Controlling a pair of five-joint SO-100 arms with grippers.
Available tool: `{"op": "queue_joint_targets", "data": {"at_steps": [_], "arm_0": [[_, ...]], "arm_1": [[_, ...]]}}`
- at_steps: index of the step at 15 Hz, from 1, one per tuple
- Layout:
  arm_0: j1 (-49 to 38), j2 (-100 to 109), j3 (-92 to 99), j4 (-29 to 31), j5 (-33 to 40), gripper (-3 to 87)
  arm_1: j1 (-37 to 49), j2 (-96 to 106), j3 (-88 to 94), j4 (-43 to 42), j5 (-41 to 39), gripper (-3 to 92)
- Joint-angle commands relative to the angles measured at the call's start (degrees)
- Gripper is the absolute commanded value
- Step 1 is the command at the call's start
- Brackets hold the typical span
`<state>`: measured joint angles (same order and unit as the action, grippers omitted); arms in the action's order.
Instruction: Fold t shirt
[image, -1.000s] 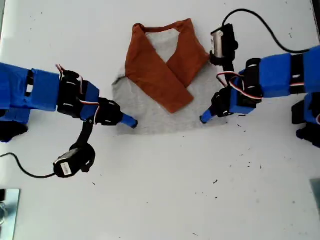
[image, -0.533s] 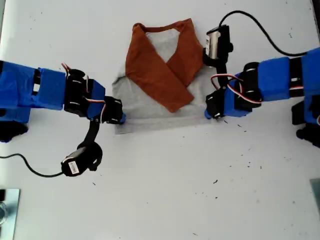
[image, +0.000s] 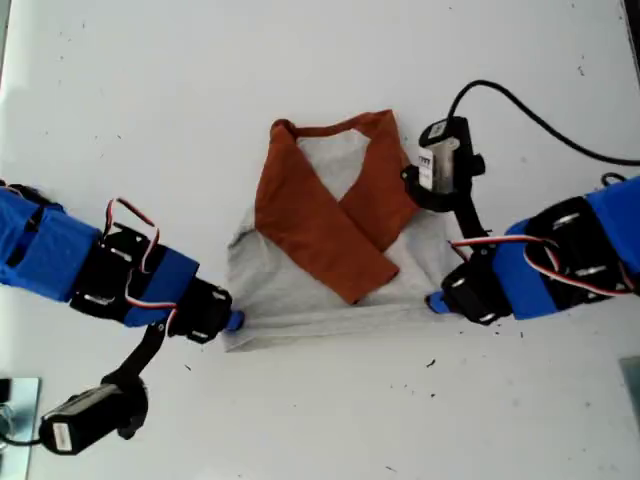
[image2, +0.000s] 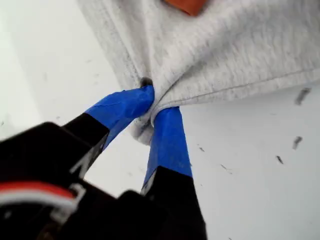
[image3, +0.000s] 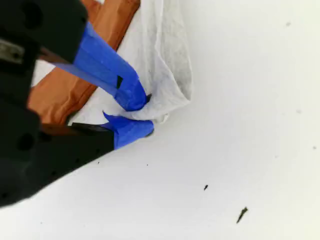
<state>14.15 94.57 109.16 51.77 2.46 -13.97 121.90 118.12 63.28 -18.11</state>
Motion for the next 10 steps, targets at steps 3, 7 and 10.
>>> {"op": "queue_joint_targets", "data": {"at_steps": [3,7,10], "arm_0": [[-6.7,17.3,-3.5,5.3,6.6,-0.3],[-51.8,50.6,23.8,-2.7,15.9,33.6],[-51.9,58.4,30.9,1.9,19.3,27.3]], "arm_1": [[11.2,3.1,-12.0,4.3,-6.9,3.2],[54.4,32.3,8.7,-5.9,-6.1,40.7],[56.9,52.0,22.9,2.7,-7.9,40.1]]}}
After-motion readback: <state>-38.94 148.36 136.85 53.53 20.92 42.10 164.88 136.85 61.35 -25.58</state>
